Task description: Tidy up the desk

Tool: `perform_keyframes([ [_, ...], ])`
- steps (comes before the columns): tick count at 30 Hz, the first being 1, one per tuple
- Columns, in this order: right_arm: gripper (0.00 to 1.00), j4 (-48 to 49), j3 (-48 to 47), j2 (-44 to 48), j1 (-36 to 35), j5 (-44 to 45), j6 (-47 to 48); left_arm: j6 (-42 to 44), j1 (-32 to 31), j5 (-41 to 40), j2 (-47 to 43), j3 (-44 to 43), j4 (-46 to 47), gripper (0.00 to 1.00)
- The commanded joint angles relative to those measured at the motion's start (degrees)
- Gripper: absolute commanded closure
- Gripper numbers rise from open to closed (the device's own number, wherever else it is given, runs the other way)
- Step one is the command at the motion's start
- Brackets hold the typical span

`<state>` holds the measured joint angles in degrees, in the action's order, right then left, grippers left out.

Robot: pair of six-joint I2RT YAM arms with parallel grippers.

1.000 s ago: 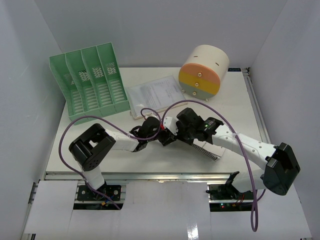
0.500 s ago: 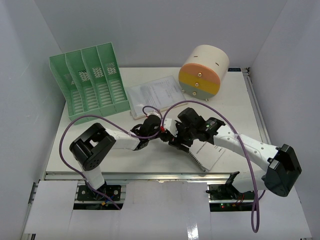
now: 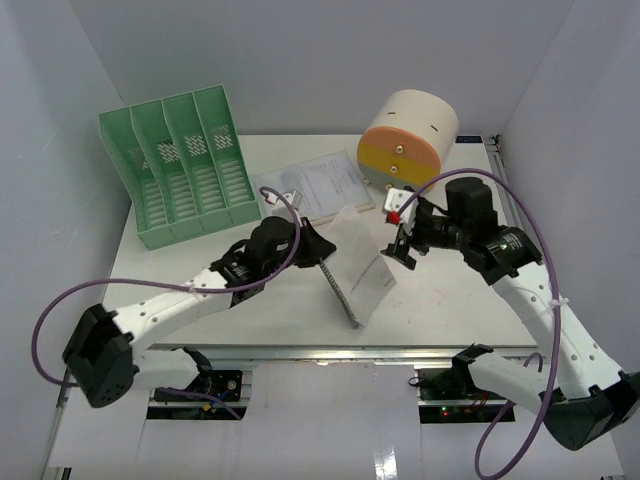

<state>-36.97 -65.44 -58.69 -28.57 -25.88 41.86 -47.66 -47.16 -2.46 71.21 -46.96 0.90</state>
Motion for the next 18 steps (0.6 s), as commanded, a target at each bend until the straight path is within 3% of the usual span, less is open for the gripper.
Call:
perform_keyframes([
  [1, 0.1, 6.2, 0.6, 1.1, 9.5, -16.3, -0.4, 12.2, 0.9, -14.6, -10.8, -7.3, -18.2, 1.0],
  [7, 0.1, 19.9, 12.7, 3.3, 16.0, -26.6, -11.6, 19.3, 8.1, -21.0, -14.3, -20.5, -28.5, 1.0],
  [14, 0.1, 29.4, 23.4, 8.5, 21.3, -29.9, -15.0, 28.2, 17.5, -23.4, -5.7, -36.5, -33.2, 1.0],
  [18, 0.1, 29.9, 24.9, 9.9, 21.9, -29.5, -14.4, 32.0, 21.1, -24.0, 1.2, -44.3, -33.5, 1.0],
])
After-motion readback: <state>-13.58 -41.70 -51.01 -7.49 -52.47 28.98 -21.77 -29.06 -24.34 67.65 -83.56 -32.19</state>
